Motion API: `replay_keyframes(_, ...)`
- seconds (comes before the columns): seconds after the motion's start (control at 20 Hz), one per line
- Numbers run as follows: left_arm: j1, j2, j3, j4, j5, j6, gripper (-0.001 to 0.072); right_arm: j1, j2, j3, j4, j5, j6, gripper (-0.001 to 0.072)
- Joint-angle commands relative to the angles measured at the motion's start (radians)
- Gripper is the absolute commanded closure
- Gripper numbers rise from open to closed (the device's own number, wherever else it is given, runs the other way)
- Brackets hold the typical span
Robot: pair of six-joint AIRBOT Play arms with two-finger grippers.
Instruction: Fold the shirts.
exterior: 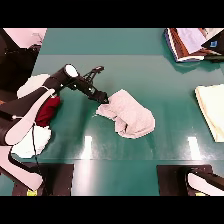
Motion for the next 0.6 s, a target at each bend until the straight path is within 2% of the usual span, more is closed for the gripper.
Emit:
replay_keyframes(0.0, -0.016, -0.034, 0.0, -0.041, 0.039, 0.027, 0.0419, 0.001, -0.001, 0.0, 0.0, 0.013, 0.001, 0.0697)
replay_keyframes(0.05, -0.014, -0.034, 0.0, -0.041, 0.044, 0.027, 0.0695, 0.001, -0.001, 0.0, 0.0, 0.029, 0.001, 0.0697)
replay_keyframes(0.25, 0.018, -0.013, 0.09, 0.067, -0.046, -0.054, 0.0689, 0.001, 0.018, -0.1, -0.01, 0.101, 0.036, 0.0697)
replay_keyframes(0.4, 0.047, 0.099, 0.14, 0.175, -0.068, -0.054, 0.0688, 0.001, 0.082, -0.422, -0.007, 0.051, 0.066, 0.0684)
replay_keyframes(0.45, 0.055, 0.142, 0.14, 0.186, -0.071, -0.052, 0.0688, 0.001, 0.097, -0.547, 0.002, 0.011, 0.072, 0.048)
replay_keyframes(0.5, 0.06, 0.174, 0.14, 0.195, -0.078, -0.051, 0.0687, 0.001, 0.104, -0.682, 0.012, -0.04, 0.072, 0.015)
replay_keyframes(0.55, 0.06, 0.201, 0.139, 0.202, -0.09, -0.051, 0.0687, 0.001, 0.102, -0.802, 0.051, -0.101, 0.072, 0.0094)
